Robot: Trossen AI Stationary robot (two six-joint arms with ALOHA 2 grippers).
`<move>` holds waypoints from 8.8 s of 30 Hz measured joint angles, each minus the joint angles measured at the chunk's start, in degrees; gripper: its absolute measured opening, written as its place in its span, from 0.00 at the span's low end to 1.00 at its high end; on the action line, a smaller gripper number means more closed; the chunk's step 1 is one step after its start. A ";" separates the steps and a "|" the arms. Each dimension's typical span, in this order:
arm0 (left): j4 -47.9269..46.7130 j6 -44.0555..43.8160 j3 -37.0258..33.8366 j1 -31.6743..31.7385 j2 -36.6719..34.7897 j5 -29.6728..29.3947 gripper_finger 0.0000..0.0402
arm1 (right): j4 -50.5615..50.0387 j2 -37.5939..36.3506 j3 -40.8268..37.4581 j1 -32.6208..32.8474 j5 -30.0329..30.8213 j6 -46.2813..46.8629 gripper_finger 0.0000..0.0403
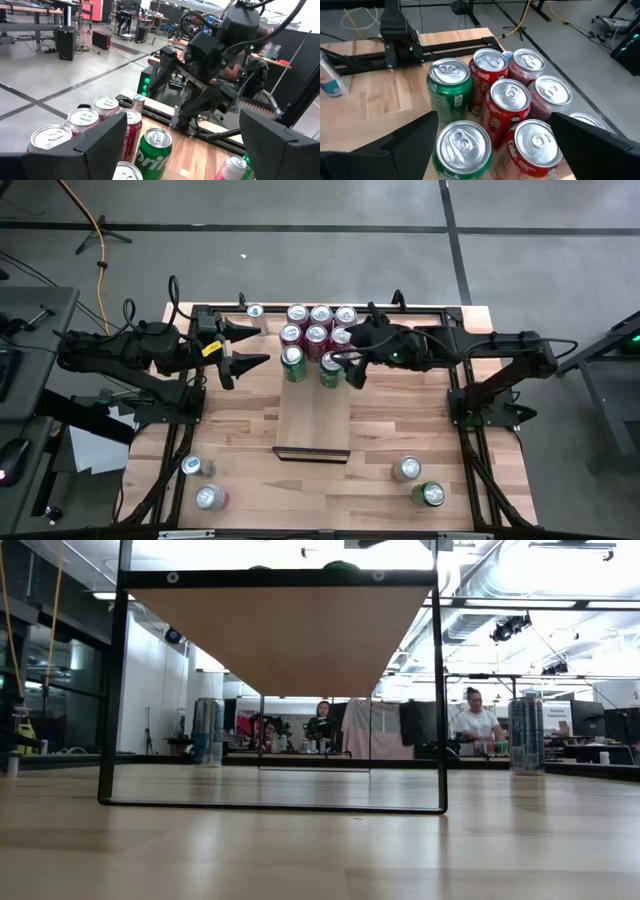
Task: Place canned beverage on shelf
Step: Put the top left green soda can on the shelf, then put the green soda can on the shelf
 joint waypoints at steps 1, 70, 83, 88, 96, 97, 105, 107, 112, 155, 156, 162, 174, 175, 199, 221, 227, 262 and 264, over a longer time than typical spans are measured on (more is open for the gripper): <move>0.04 0.47 0.00 0.00 0.00 -0.02 0.79 | -0.18 -0.14 -0.02 -0.02 -0.68 -0.02 0.92; 14.99 10.88 -37.38 0.00 -19.97 -0.47 0.00 | 29.58 -9.96 -39.58 -2.24 -9.73 10.02 0.00; 11.70 6.44 -37.38 0.87 -12.50 -1.67 0.00 | 35.77 -9.07 -39.56 -3.38 -12.98 9.40 0.00; 11.89 6.42 -37.35 3.28 -9.99 0.51 0.00 | 39.30 -7.39 -39.56 -3.38 -12.99 9.47 0.00; 12.27 6.40 -37.34 6.73 -7.98 4.05 0.00 | 43.62 -5.18 -39.56 -3.43 -13.06 10.47 0.00; 12.48 6.42 -37.33 7.03 -7.88 4.15 0.00 | 43.96 -5.08 -39.56 -3.43 -13.08 10.45 0.00; 15.31 9.42 -37.33 10.55 -7.34 9.07 0.00 | 46.14 -5.05 -39.56 -3.43 -12.83 10.48 0.00; 15.58 9.42 -37.33 11.50 -7.39 9.43 0.00 | 46.14 -5.05 -39.56 -3.43 -12.41 10.63 0.00; 15.54 9.52 -37.33 13.58 -7.37 11.61 0.00 | 47.59 -5.05 -39.56 -3.43 -11.48 10.65 0.00; 15.47 14.30 -24.40 15.30 -12.85 20.63 0.00 | 44.60 -13.63 -34.01 -1.49 -15.02 5.32 0.00; 15.41 15.58 -22.63 15.32 -12.81 20.76 0.00 | 44.32 -15.40 -34.01 -1.50 -14.95 4.71 0.00; 15.18 21.85 -16.77 15.30 -11.85 21.07 0.00 | 44.57 -22.78 -34.01 -1.52 -14.69 3.72 0.00; 14.96 20.17 -16.74 15.32 -10.35 20.70 0.07 | 44.09 -24.18 -34.01 -2.45 -15.08 1.49 0.05; 14.93 19.68 -16.73 15.32 -10.09 20.45 0.09 | 44.11 -24.18 -34.01 -2.86 -15.06 1.47 0.08; 14.49 5.35 -16.72 15.30 -10.27 24.06 0.61 | 42.26 -24.18 -34.03 -3.93 -14.89 4.05 0.87; 4.40 8.11 -16.72 15.32 -14.72 27.09 0.01 | 35.59 -23.94 -30.62 -3.29 -14.73 8.68 0.87; 4.35 9.27 -16.72 15.30 -14.69 24.89 0.00 | -0.08 -18.38 -11.93 4.29 -14.96 16.66 0.87; -1.33 4.94 -16.72 15.30 -14.52 25.59 0.00 | -32.97 11.96 -7.77 46.23 -40.13 99.67 0.87; -1.32 4.86 -16.72 15.30 -14.51 25.62 0.00 | -32.96 11.80 -8.91 46.12 -40.16 99.68 0.87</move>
